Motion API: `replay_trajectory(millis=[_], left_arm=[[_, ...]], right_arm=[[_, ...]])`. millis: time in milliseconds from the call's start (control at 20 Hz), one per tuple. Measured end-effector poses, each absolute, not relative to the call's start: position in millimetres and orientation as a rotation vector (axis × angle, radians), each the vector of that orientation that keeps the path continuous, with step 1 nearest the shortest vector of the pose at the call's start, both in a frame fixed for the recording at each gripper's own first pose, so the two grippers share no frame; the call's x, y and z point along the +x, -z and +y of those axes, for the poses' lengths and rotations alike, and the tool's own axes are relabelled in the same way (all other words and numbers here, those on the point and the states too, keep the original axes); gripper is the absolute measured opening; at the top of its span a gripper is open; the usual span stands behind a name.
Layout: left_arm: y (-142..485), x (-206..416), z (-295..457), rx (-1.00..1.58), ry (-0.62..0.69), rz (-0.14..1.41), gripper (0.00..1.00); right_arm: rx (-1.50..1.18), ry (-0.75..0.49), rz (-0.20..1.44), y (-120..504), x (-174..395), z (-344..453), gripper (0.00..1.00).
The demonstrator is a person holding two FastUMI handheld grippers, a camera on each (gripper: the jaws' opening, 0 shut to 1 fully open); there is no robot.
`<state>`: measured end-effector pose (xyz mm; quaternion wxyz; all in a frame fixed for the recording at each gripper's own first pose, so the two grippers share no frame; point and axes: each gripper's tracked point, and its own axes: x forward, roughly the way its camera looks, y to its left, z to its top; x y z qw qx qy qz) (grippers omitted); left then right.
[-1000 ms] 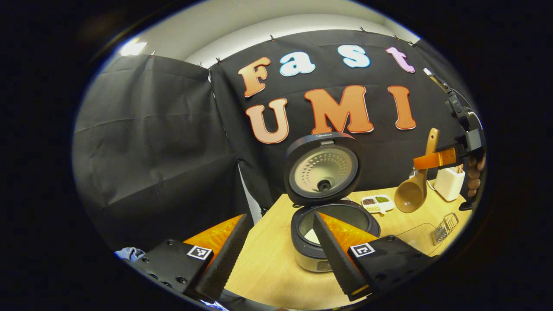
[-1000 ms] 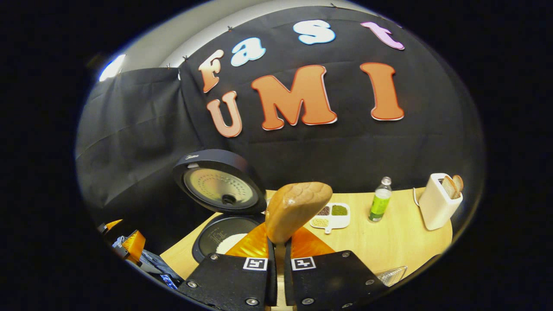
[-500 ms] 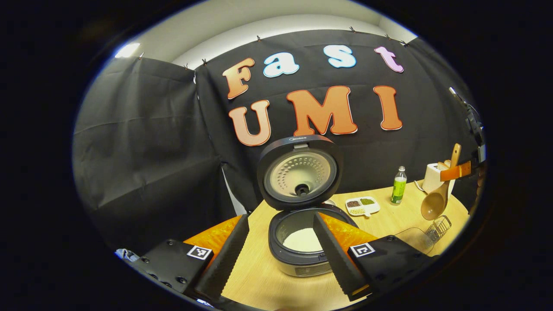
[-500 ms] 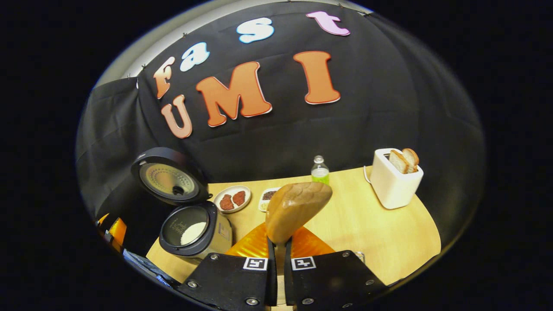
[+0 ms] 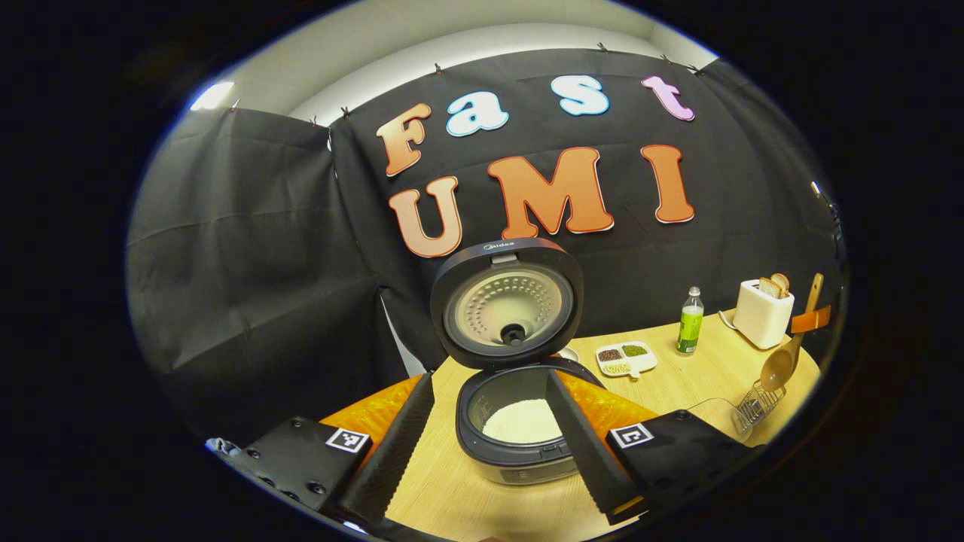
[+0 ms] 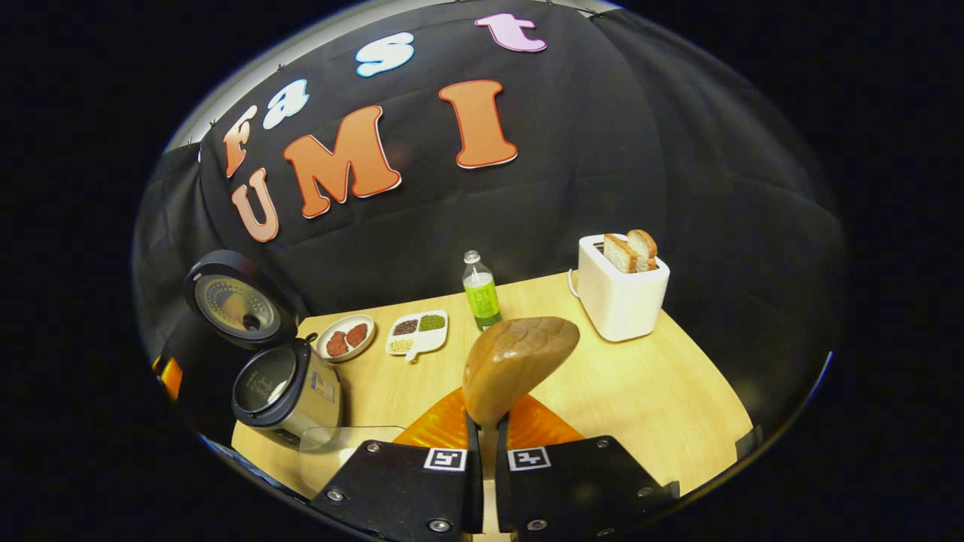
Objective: Close the left gripper, press the button to open the rice cooker; take a wooden spoon from the chopstick holder with the right hand, scoop a spoonful of rice and pour it into the rice cooker, then put the wooden spoon back into the chopstick holder.
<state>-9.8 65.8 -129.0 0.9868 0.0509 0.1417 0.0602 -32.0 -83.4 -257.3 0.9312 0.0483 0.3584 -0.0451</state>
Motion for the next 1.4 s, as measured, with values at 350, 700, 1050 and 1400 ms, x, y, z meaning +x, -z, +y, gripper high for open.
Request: replay_trajectory(millis=[350,700,1050,1400], left_arm=[[128,-13,55,0.113,-0.119,0.293,1.00],[127,-18,58,0.116,-0.139,0.295,1.00],[129,-17,50,0.123,-0.117,0.303,0.94],[124,-12,46,0.123,-0.097,0.290,0.93]], right_arm=[[0.134,0.108,0.809,299,-44,-92,0.06],[0.184,0.120,0.849,325,-50,-102,0.07],[0.201,0.129,0.896,331,-54,-105,0.09],[0.172,0.105,0.901,312,-57,-105,0.24]])
